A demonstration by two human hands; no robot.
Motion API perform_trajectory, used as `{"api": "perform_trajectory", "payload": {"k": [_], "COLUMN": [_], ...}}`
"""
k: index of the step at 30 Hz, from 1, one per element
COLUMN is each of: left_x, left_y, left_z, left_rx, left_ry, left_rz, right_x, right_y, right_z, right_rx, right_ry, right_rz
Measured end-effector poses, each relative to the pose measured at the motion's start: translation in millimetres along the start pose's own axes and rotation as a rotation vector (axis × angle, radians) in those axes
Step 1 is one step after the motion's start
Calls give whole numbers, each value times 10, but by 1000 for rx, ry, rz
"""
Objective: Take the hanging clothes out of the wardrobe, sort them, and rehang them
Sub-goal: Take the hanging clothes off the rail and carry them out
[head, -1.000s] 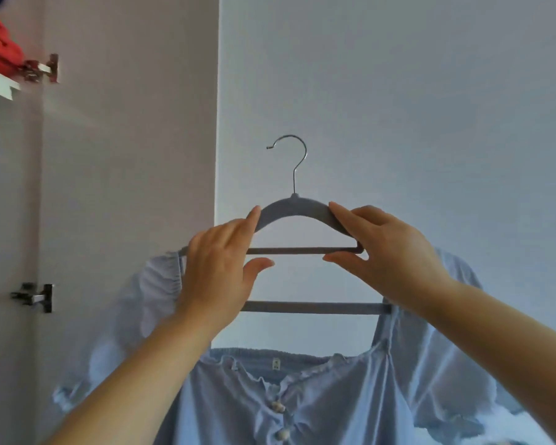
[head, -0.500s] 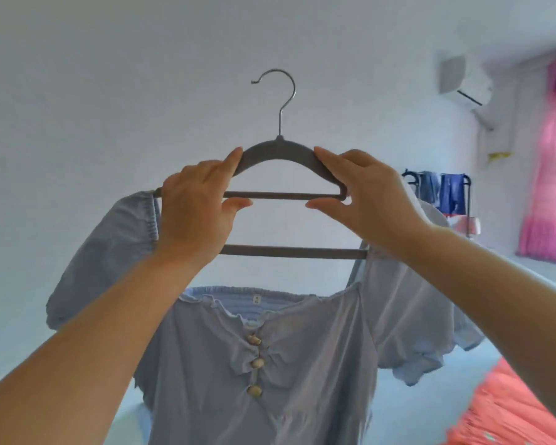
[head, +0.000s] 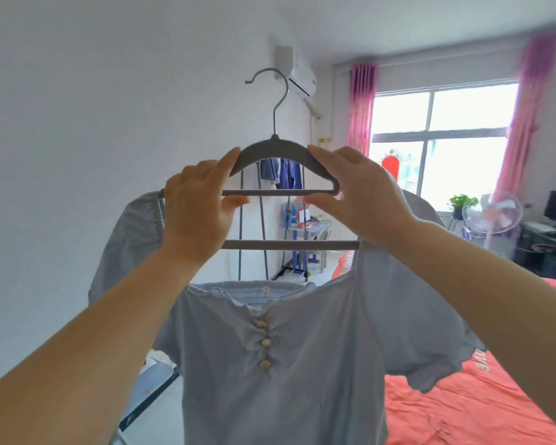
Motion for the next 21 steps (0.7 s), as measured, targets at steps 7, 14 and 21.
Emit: {"api": "perform_trajectory", "payload": {"k": [7,14,21], "left_x": [1146,2295,3381], "left_y": [276,608,984], "left_z": [504,741,823], "left_rx": [13,45,59], "left_ry": [-184,-384,-510], "left_rz": [-30,-43,-73], "right_x": [150,480,851], "right_y": [-216,-192,-23], "right_z": [993,1858,2651], "right_rx": [127,242,352], "right_ry": [-148,-287,-359], "right_rz": [-28,-40,-33]}}
Point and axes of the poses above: each hand's wrist, its own y-axis towards the middle knuckle, its own x-axis out of the palm, z = x × y, the point moved 4 cm from there along y, towards the middle knuckle, and after that the axes turned 9 degrees about -z, right-handed, at the moved point
